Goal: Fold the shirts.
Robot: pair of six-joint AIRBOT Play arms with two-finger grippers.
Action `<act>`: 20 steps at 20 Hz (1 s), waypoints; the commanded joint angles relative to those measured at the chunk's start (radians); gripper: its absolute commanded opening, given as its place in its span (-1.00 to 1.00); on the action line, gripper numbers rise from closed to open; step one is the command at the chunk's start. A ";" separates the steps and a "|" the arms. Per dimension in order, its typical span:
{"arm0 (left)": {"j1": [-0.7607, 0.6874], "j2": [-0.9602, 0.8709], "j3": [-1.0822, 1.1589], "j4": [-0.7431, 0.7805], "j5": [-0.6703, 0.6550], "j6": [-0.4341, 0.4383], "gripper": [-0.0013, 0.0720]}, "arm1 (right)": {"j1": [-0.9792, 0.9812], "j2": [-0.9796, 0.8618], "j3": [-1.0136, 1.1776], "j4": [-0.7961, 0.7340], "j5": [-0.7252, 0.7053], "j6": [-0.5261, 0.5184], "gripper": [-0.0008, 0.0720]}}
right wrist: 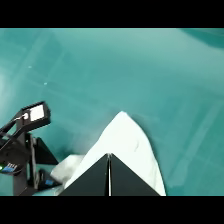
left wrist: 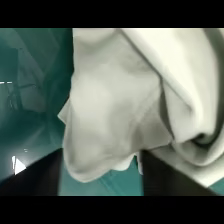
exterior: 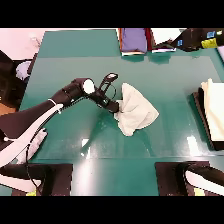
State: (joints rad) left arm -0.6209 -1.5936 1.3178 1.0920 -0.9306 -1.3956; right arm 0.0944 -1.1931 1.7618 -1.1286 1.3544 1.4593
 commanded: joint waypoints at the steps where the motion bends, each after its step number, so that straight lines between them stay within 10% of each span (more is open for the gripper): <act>1: 0.005 -0.018 -0.001 -0.007 0.032 0.018 -0.91 | 0.012 0.000 -0.011 -0.046 0.044 0.032 -0.93; 8: 0.064 -0.006 0.036 0.023 -0.035 0.017 -0.89 | -0.036 0.199 -0.610 -0.214 0.008 0.160 -0.90; 10: 0.064 -0.006 0.036 0.027 -0.043 0.017 -0.89 | -0.075 0.223 -0.818 -0.171 -0.059 0.186 0.32; 20: 0.064 -0.006 0.036 0.034 -0.084 0.017 -0.89 | -0.014 -0.008 -1.029 0.003 -0.406 0.198 -0.01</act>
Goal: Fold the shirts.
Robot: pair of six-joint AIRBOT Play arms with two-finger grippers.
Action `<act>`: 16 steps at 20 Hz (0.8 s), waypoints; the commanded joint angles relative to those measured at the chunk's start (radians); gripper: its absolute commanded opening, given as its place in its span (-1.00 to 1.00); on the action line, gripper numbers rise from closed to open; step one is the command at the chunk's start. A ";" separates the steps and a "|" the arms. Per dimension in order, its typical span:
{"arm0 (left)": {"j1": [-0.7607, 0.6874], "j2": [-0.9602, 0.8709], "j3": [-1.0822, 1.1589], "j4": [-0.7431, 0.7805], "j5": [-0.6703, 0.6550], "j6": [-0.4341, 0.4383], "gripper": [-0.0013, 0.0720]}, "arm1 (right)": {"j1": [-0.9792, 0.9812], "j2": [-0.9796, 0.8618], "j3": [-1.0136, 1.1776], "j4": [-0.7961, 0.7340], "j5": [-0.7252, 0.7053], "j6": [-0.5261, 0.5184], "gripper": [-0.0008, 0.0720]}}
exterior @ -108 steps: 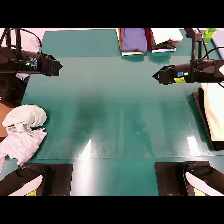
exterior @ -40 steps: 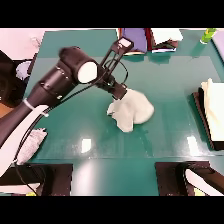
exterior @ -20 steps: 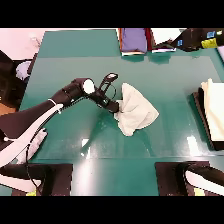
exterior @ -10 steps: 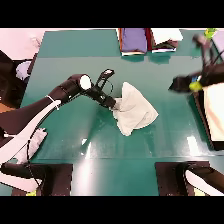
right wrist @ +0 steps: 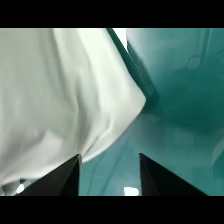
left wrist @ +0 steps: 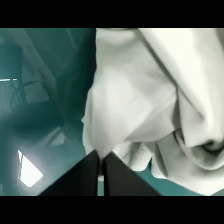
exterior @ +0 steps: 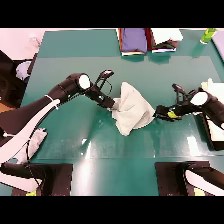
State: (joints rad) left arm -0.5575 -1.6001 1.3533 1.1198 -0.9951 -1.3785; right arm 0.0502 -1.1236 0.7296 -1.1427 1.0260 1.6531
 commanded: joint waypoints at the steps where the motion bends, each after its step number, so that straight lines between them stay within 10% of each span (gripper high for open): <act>1: 0.001 0.001 0.001 0.006 -0.023 0.000 -0.89 | 0.040 -0.108 0.021 0.018 -0.085 0.004 -0.13; 3: 0.001 0.001 0.001 0.013 -0.024 0.000 -0.89 | 0.055 -0.156 0.056 0.013 -0.092 0.003 -0.25; 4: 0.001 0.001 0.001 0.028 -0.028 0.000 -0.89 | 0.056 -0.170 0.075 -0.004 -0.091 0.003 -0.82; 5: 0.001 0.001 0.001 0.051 -0.037 -0.001 -0.89 | 0.059 -0.173 0.088 -0.013 -0.091 0.003 -0.93; 16: 0.211 0.329 0.075 0.272 0.021 -0.060 -0.89 | 0.058 0.100 0.536 -0.380 0.083 -0.050 -0.94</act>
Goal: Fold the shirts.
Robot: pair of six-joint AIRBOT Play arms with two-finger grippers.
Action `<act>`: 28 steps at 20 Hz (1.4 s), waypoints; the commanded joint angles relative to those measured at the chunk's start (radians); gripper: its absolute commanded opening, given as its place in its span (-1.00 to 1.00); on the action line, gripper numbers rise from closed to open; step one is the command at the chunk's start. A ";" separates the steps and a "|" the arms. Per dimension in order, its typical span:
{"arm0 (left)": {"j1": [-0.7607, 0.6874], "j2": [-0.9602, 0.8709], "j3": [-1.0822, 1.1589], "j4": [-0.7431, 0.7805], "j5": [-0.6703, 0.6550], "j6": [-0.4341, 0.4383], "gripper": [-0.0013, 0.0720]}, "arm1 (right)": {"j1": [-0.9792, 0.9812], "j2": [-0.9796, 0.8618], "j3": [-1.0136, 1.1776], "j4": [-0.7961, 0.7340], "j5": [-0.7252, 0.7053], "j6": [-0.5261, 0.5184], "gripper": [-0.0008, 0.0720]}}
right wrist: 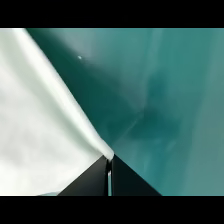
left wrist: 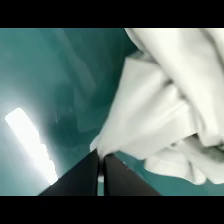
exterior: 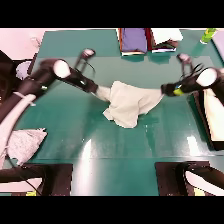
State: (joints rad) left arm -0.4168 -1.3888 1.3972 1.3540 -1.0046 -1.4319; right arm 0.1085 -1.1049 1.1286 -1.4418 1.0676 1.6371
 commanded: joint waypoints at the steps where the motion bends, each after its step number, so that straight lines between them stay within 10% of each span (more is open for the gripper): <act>1: 0.089 0.171 0.051 0.050 0.041 -0.006 -0.89 | 0.000 0.109 0.197 -0.078 0.044 -0.035 -0.94; 12: 0.107 0.607 0.420 0.081 0.099 0.001 -0.89 | 0.000 0.279 0.715 -0.078 0.071 -0.060 -0.94; 22: 0.107 0.556 0.438 -0.056 0.039 0.077 -0.89 | 0.008 0.005 0.936 0.051 0.085 -0.079 -0.94; 28: 0.107 0.284 0.223 0.181 -0.083 0.023 -0.89 | 0.087 -0.290 0.727 0.062 0.056 -0.078 -0.94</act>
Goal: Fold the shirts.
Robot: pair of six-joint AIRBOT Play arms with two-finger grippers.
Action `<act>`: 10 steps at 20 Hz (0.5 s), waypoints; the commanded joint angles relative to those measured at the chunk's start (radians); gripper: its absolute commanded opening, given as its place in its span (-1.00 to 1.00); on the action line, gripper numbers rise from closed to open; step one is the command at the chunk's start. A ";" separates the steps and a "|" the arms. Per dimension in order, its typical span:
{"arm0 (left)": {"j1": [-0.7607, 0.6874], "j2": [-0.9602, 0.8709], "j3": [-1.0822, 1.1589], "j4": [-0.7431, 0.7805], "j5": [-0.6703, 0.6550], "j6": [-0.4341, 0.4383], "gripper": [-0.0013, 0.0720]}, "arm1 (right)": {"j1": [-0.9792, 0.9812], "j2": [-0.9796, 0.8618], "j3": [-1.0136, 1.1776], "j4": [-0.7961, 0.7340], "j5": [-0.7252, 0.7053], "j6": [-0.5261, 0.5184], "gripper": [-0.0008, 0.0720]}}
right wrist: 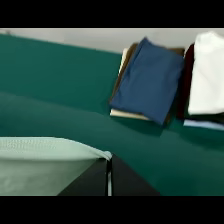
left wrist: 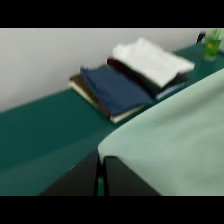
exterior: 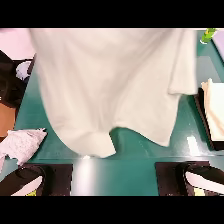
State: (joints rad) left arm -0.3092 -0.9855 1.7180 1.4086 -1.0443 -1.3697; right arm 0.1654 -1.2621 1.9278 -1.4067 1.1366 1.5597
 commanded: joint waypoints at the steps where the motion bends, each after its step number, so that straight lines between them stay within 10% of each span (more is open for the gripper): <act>1: 0.000 -0.178 -0.141 0.172 -0.032 -0.060 -0.89 | 0.037 -0.192 -0.088 0.026 -0.021 -0.001 -0.94; 10: 0.000 -0.604 -0.254 0.211 0.068 -0.071 -0.89 | 0.050 -0.507 -0.042 0.081 -0.028 0.002 -0.93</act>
State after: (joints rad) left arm -0.3099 -1.4956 1.4796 1.6043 -0.9886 -1.4353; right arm 0.2153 -1.6997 1.8801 -1.3621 1.1103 1.5597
